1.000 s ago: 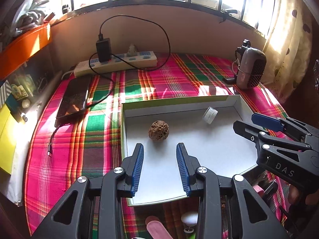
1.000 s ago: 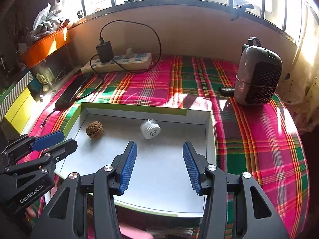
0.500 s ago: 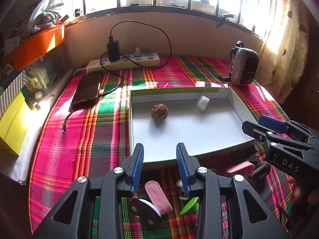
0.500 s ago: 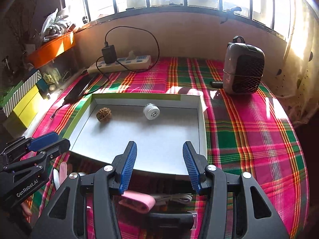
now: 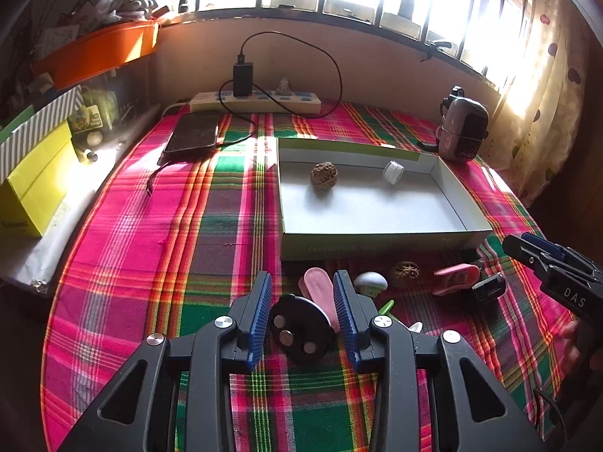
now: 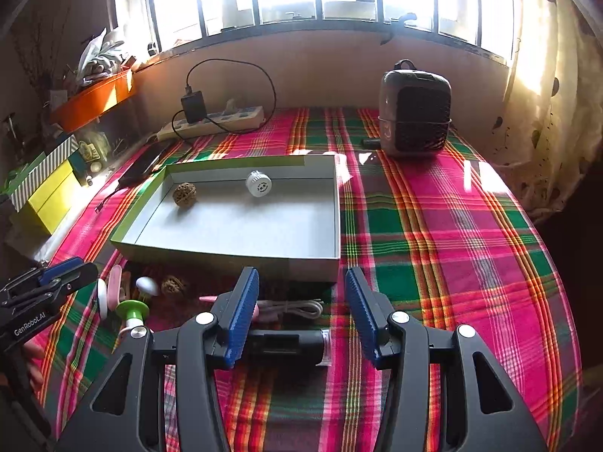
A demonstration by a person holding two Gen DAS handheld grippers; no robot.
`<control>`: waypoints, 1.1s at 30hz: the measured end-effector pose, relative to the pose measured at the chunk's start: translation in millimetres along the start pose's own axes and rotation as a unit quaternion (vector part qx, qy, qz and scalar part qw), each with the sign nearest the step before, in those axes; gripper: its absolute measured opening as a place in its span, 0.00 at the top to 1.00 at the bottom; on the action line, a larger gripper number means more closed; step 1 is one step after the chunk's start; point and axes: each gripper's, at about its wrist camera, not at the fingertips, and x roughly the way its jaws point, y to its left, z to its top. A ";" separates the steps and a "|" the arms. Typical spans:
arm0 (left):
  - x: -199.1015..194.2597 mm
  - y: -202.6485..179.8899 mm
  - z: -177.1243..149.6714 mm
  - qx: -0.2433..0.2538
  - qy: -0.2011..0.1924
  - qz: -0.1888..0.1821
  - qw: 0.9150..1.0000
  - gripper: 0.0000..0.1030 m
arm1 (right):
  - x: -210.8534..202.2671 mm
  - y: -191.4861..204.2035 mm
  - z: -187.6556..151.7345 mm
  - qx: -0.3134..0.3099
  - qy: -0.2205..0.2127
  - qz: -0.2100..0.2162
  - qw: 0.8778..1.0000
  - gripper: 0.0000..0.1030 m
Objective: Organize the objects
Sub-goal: 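Move both tools back toward the remaining objects on the cloth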
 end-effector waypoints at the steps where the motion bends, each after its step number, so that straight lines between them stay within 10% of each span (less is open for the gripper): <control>1: -1.3 2.4 -2.4 -0.003 -0.001 -0.003 1.000 0.69 | -0.5 -2.8 -3.5 0.005 0.003 -0.002 1.000 0.52; 16: -9.8 18.0 -29.0 -0.020 0.017 -0.056 0.998 0.65 | -3.0 -0.9 -37.3 0.005 0.020 0.007 1.000 0.52; 33: 19.0 1.3 -23.6 0.023 0.045 -0.014 0.999 0.65 | 4.3 -5.2 -43.1 0.014 0.035 0.007 0.999 0.52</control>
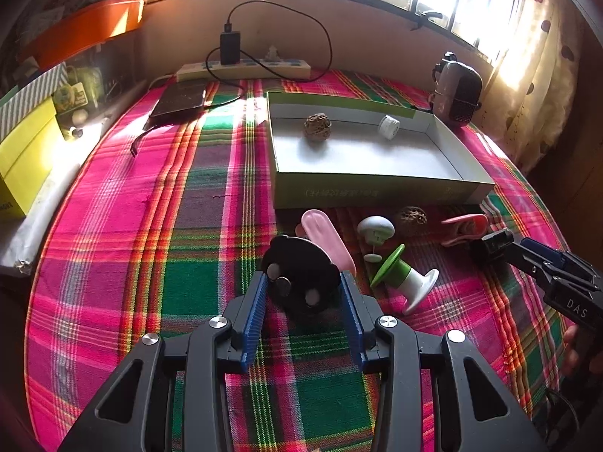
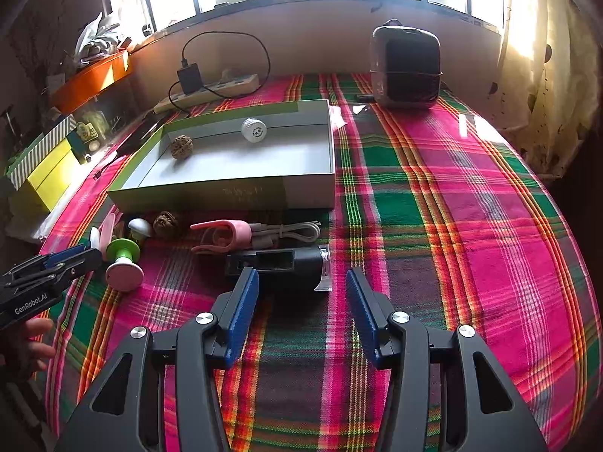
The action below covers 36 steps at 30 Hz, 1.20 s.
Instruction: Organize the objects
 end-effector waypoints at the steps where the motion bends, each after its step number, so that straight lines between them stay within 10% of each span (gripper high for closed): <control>1: 1.5 0.3 1.1 -0.002 0.001 0.003 1.000 0.64 | 0.4 0.1 0.2 0.000 0.000 0.000 1.000 0.52; 33: 15.7 20.5 12.7 -0.016 0.002 0.024 1.000 0.64 | 9.1 32.6 12.2 -0.021 -0.011 -0.024 0.999 0.51; 36: 15.3 19.3 12.4 -0.011 0.001 0.026 1.000 0.64 | 13.4 37.6 14.0 -0.031 -0.008 -0.030 0.999 0.40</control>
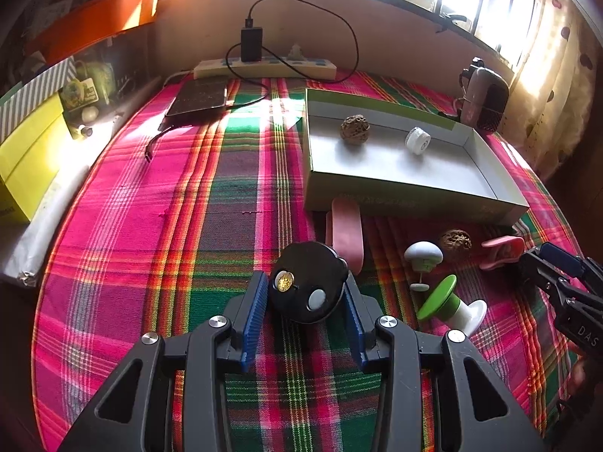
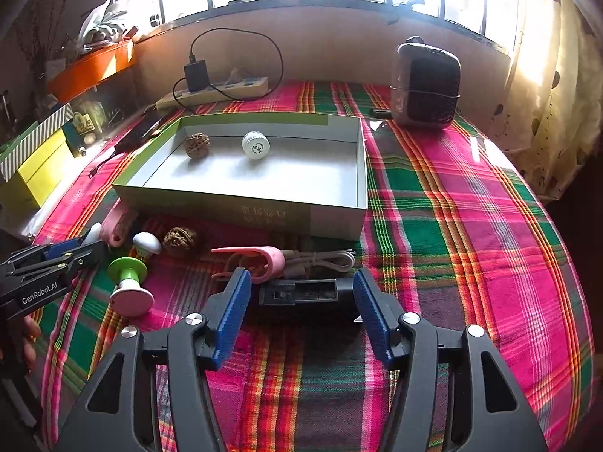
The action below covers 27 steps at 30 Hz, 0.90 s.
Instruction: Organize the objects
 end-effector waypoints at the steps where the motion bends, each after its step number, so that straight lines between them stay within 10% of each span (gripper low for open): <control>1: -0.2 -0.1 0.0 0.001 0.000 0.000 1.000 0.64 | 0.8 2.6 -0.1 -0.006 -0.001 -0.005 1.000 0.39; 27: -0.1 -0.6 -0.4 0.001 -0.001 0.001 1.000 0.64 | -22.2 -16.5 -23.8 -0.010 0.001 -0.092 0.996 0.39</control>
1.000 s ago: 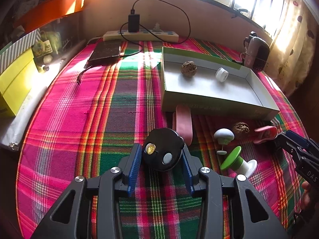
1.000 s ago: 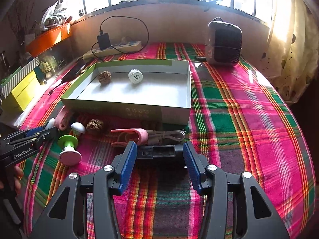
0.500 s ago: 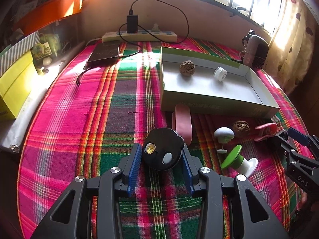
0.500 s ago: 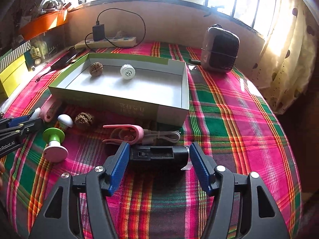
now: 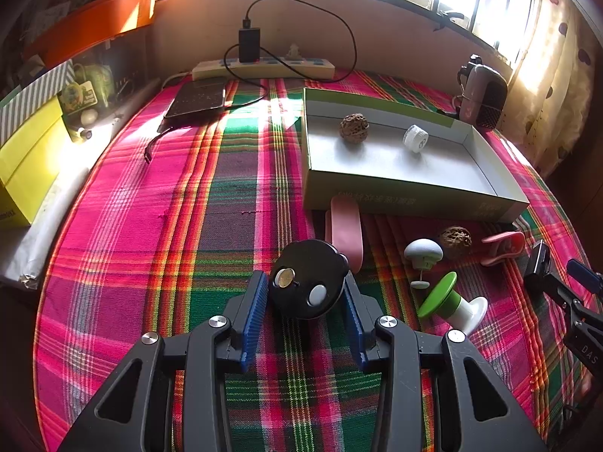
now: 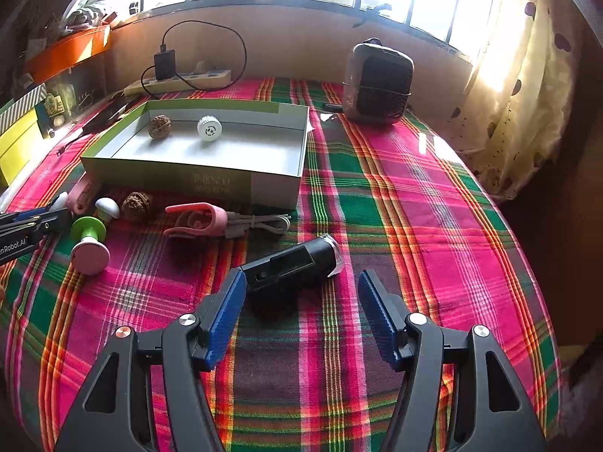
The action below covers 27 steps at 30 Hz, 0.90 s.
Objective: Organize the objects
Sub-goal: 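Grasp the black rectangular device with the right tool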
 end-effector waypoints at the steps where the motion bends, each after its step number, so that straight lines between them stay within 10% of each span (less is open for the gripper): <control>1: -0.2 0.0 -0.2 0.000 0.000 0.000 1.000 0.64 | -1.1 -1.9 -1.0 0.001 0.001 -0.001 1.000 0.39; 27: -2.1 -1.1 -1.2 0.001 0.000 0.002 1.000 0.64 | 13.6 -4.8 5.3 0.048 0.028 -0.010 0.998 0.39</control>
